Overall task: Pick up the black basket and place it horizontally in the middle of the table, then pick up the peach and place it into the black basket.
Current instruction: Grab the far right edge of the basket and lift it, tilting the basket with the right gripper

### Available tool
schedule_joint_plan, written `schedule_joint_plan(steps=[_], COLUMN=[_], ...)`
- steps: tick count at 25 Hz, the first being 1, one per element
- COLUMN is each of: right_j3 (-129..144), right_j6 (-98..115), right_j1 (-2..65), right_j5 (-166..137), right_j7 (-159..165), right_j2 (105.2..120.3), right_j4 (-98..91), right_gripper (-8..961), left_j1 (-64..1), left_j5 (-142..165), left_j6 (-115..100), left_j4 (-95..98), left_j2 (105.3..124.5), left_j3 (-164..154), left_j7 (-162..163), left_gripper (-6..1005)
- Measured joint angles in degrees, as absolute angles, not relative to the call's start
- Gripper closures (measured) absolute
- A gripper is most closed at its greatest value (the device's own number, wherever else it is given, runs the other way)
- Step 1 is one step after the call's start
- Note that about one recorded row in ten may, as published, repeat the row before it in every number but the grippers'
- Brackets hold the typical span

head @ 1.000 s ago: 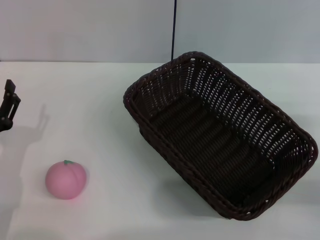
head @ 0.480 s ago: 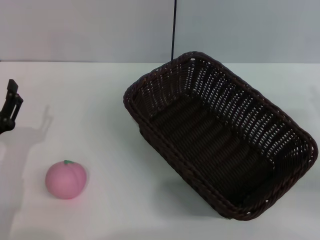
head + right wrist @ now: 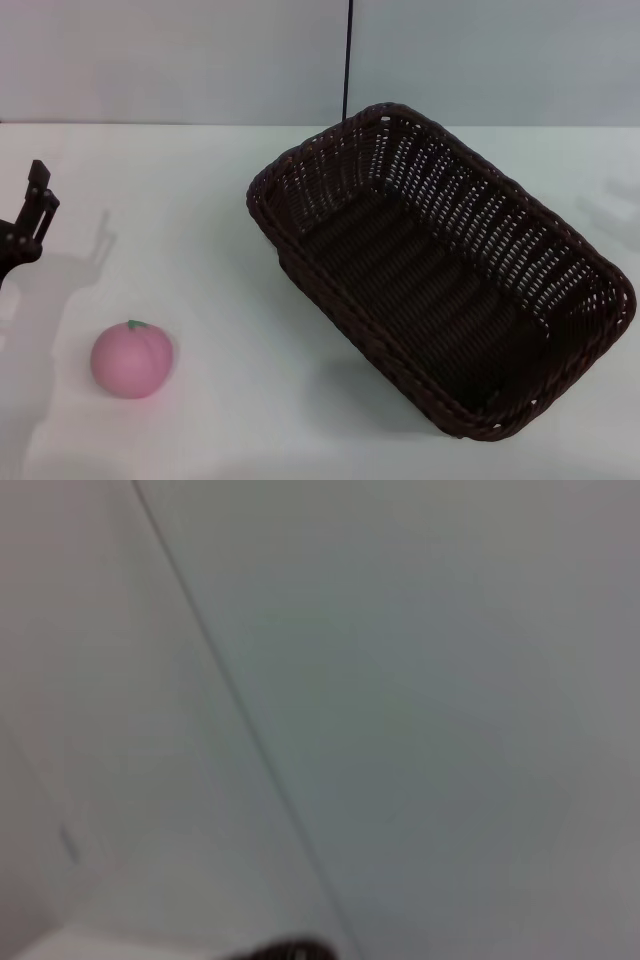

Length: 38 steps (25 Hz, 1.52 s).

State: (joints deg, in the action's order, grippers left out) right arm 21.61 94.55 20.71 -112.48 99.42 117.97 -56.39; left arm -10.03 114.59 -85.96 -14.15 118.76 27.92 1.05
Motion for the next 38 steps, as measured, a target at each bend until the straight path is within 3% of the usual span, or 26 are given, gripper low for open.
schedule_joint_plan(steps=[5,7,10,38], right_j3=[26.1,27.6,29.9,43.3], right_j6=[99.6,101.0,100.6,81.5], right_j1=[25.6,29.0,32.1,39.3], right_j5=[-122.6,-127.7,-132.2,-135.2], right_j7=[115.7,122.0,125.2,125.2], right_j2=[116.24,114.93,114.24,115.71], right_j4=[-66.4,-66.0,-63.1,-43.9], right_gripper=[323,323,323,422], left_j1=[-10.2,-10.2,-9.8,-9.6], left_j5=[114.6,114.6,114.6,114.6], left_j6=[-85.9,-86.0,-86.2,-86.3], left_j4=[-14.1,-14.2,-14.1,-14.1], left_j2=[118.82,118.83,118.83,118.83], left_j3=[27.9,27.9,27.9,28.0], left_j7=[1.1,1.1,1.1,1.2], left_gripper=[198,199,200,209])
